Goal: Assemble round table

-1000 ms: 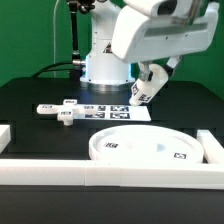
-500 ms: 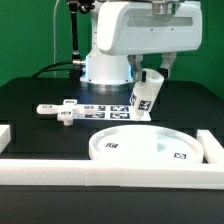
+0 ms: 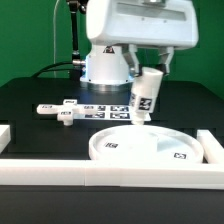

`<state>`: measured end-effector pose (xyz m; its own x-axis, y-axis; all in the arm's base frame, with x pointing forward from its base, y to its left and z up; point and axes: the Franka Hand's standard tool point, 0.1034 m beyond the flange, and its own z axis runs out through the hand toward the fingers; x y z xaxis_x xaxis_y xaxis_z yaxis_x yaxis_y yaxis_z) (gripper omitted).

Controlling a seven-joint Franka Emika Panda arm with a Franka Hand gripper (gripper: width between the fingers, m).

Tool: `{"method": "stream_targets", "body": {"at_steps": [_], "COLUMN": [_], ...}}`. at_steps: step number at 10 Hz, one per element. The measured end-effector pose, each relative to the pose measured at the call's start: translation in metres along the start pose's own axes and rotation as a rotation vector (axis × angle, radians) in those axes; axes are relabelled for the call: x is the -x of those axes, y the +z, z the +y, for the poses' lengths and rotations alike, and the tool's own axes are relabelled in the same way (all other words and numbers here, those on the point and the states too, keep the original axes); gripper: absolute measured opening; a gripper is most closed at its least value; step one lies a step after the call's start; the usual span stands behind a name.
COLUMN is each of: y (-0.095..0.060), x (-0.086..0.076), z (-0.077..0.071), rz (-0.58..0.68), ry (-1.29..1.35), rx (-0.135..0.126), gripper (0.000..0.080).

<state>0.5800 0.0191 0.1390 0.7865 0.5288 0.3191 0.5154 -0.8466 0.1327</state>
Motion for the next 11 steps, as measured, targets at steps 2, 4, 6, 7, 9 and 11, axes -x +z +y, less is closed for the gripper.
{"method": "stream_targets", "body": {"at_steps": [2, 4, 6, 7, 9, 11], "y": [0.002, 0.006, 0.008, 0.009, 0.009, 0.010], "x": [0.001, 0.002, -0.001, 0.000, 0.001, 0.001], "z": [-0.002, -0.007, -0.024, -0.022, -0.022, -0.025], "rz": [-0.001, -0.007, -0.038, -0.040, -0.041, -0.045], "ry": [0.001, 0.019, 0.075, 0.078, 0.078, 0.082], "rx": [-0.003, -0.010, -0.049, -0.050, -0.050, -0.056], "gripper": [0.0406, 0.0406, 0.0407, 0.0407, 0.0407, 0.0407]}}
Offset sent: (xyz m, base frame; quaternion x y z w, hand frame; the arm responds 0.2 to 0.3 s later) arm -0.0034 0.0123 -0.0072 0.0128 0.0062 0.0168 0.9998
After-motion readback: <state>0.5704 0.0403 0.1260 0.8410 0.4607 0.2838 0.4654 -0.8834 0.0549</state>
